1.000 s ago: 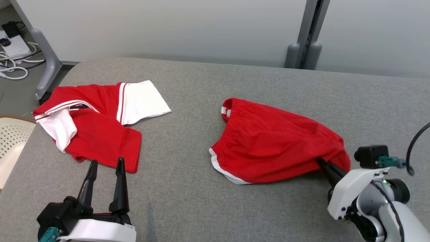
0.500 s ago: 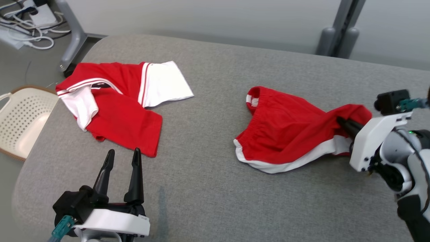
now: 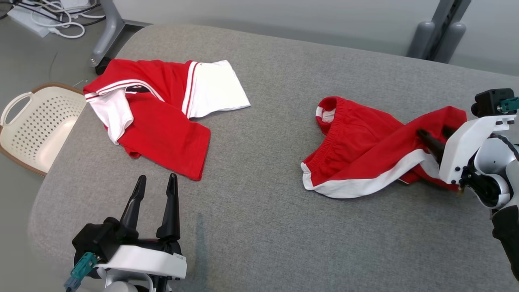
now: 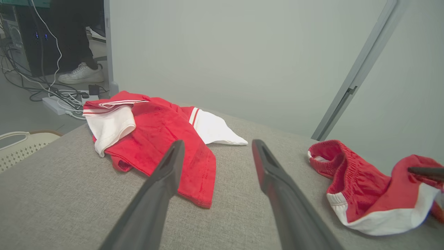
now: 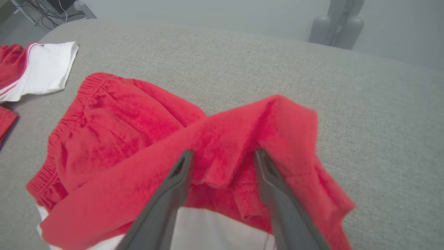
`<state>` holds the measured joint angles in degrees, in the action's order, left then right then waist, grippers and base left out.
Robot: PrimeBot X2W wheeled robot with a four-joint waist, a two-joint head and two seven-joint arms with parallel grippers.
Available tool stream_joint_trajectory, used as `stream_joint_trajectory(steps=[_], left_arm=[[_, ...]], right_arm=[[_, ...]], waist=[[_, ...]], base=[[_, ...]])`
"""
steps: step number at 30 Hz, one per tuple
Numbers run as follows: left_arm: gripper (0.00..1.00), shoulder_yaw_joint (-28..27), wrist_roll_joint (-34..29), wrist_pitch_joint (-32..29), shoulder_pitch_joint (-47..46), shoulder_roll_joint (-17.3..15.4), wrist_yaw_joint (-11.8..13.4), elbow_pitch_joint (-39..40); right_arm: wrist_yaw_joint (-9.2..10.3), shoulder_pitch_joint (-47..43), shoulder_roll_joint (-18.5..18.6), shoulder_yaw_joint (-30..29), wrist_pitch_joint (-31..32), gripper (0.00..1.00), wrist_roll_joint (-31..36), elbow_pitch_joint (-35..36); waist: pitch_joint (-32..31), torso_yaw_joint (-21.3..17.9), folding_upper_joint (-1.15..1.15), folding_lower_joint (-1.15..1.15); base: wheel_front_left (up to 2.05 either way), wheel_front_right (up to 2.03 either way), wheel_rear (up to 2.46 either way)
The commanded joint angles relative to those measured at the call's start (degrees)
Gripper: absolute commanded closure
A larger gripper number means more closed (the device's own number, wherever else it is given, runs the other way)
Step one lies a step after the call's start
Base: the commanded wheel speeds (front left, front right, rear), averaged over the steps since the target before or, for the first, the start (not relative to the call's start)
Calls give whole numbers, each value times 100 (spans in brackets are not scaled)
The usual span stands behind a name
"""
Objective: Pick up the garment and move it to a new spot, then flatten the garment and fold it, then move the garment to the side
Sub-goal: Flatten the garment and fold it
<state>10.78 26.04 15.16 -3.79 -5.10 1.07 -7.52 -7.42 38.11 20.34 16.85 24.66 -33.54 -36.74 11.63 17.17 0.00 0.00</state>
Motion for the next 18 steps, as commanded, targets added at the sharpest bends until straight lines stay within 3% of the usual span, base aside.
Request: stream_joint_trajectory(steps=[1,9,18], left_arm=[[0,-48,-69,16,-72,-37,-32,-18],[0,-134,-134,16,-3,-81,-75,-73],[0,-184,-151,2,97,-182,-45,-46]], right_arm=[[-13,47,0,57,-140,0,-113,-75],[-13,-186,110,282,-726,0,-355,-1],[-13,-731,90,121,-2096,0,-369,341]], waist=[[-74,-106,0,0],[-289,-492,0,0],[-497,-1009,0,0]], base=[[0,0,0],[0,0,0],[0,0,0]])
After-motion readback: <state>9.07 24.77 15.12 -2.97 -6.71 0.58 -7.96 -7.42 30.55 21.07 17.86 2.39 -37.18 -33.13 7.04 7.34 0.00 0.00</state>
